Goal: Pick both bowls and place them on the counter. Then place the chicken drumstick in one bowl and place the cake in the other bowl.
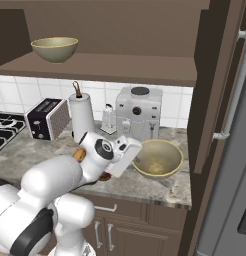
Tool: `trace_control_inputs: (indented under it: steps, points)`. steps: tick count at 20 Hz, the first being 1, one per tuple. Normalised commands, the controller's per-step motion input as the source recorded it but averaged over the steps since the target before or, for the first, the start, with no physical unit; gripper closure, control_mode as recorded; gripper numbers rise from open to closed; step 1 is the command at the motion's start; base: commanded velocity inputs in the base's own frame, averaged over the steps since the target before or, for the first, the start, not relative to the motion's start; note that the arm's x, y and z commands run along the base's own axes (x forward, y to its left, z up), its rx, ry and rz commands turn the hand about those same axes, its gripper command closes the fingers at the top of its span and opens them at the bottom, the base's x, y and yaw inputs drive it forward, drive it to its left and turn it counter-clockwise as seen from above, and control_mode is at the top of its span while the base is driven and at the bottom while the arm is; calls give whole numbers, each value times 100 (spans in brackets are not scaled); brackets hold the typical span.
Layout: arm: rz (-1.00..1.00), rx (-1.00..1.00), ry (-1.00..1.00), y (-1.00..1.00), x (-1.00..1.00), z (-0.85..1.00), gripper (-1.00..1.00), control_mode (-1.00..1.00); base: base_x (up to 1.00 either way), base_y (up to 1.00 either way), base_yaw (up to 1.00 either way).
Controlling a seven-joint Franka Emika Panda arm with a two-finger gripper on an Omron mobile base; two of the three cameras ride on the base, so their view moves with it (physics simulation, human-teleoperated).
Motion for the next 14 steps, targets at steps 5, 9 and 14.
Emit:
trace_control_inputs:
  steps: [5,9,14]
  points:
    - [0,0,1,-17,0,-12,100,-100,0,0,0]
    - [0,0,4,-6,1,-16,100,-100,0,0,0]
    - [1,0,4,-4,1,-12,100,-100,0,0,0]
